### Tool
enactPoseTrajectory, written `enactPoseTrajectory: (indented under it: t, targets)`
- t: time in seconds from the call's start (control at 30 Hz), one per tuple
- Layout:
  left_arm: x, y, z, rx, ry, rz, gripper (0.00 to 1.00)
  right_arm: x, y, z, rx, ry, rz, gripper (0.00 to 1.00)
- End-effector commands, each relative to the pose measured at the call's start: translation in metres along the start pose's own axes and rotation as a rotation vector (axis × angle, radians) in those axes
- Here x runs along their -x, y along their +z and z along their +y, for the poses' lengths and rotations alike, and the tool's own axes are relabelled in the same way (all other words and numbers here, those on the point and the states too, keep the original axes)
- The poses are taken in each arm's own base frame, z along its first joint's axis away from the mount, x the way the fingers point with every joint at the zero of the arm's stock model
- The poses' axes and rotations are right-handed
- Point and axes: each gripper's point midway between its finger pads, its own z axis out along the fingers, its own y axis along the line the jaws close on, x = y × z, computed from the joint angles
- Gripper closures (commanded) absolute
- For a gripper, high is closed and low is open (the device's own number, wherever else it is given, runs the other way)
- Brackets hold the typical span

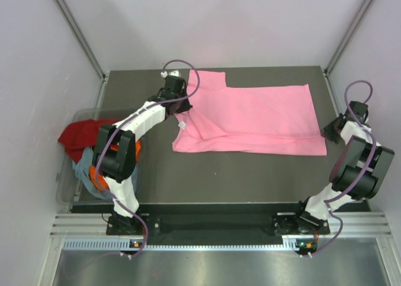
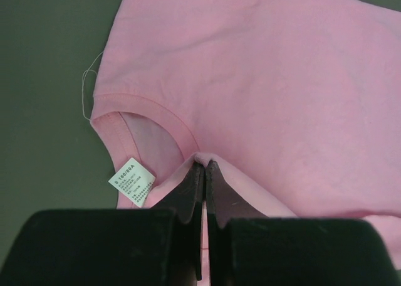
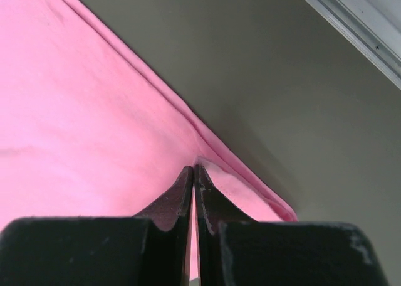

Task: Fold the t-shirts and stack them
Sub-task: Fold the tshirt

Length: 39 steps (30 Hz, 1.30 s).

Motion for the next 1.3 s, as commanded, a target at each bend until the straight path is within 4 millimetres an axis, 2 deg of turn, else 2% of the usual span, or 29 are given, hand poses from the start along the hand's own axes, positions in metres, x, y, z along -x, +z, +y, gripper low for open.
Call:
enactPoseTrajectory:
  t: [0.0, 0.33, 0.63, 0.9, 1.13, 1.27]
  targets:
    - [0.028, -0.004, -0.002, -0.001, -0.017, -0.065, 1.00, 0.031, 0.001, 0.017, 0.041, -0.027, -0.077, 1.00]
    - [0.039, 0.001, 0.002, -0.007, -0.043, -0.084, 1.00, 0.039, 0.002, 0.027, 0.079, -0.025, -0.093, 1.00]
    - [0.043, 0.017, -0.003, -0.015, -0.025, -0.071, 1.00, 0.033, 0.018, 0.043, 0.157, -0.027, -0.056, 1.00]
    - [0.047, 0.023, 0.012, 0.071, -0.009, -0.080, 1.00, 0.039, 0.023, 0.048, 0.157, -0.044, -0.078, 1.00]
    - [0.044, 0.026, 0.017, 0.099, 0.007, -0.061, 1.00, 0.038, 0.031, 0.058, 0.173, -0.069, -0.066, 1.00]
    - [0.046, 0.030, 0.013, 0.077, 0.021, -0.060, 1.00, 0.038, 0.036, 0.068, 0.189, -0.091, -0.056, 1.00]
